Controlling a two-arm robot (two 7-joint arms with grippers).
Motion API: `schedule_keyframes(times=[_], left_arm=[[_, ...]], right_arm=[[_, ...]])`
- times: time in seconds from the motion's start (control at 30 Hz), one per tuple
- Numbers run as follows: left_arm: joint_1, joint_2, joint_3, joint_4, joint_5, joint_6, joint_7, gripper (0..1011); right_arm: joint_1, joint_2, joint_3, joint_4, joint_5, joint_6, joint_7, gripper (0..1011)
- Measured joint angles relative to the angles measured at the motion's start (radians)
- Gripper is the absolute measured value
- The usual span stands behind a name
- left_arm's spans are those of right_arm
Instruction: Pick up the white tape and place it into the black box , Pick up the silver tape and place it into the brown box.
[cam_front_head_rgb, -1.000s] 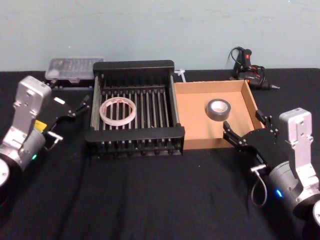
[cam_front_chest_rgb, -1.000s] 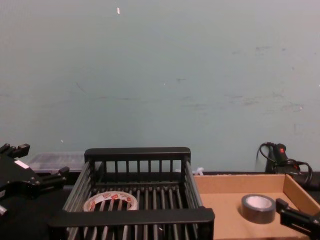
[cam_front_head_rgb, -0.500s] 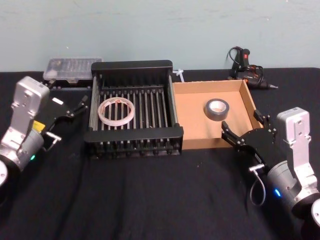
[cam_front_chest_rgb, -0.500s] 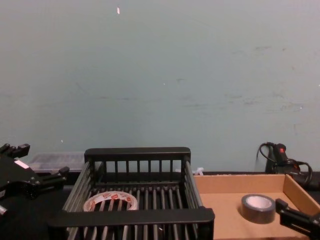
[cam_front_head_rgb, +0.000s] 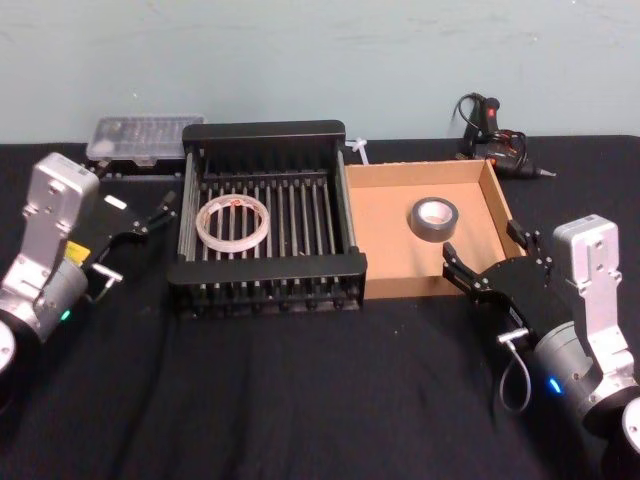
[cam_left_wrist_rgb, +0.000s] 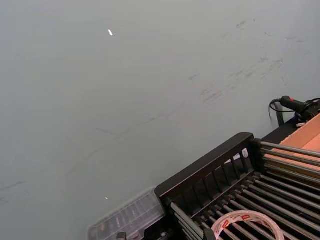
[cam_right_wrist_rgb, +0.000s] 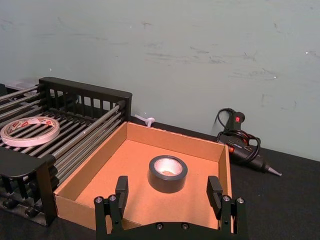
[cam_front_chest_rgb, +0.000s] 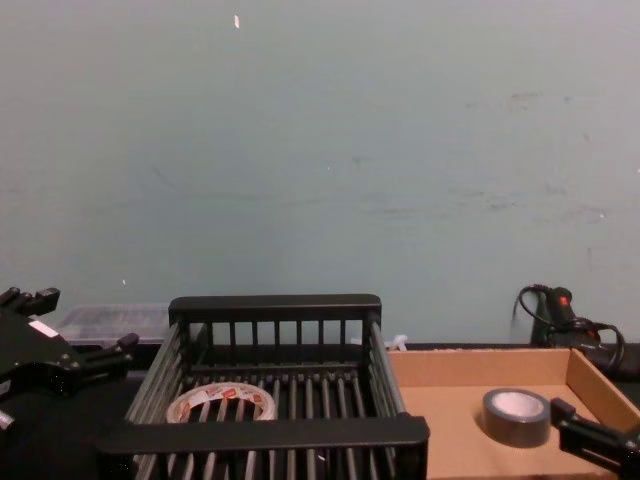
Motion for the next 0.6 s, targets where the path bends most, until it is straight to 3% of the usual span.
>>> schedule_keyframes(times=[0.6], left_arm=[[0.000,0.000,0.000,0.000,0.000,0.000,0.000,1001]], right_arm=[[0.000,0.000,0.000,0.000,0.000,0.000,0.000,1002]])
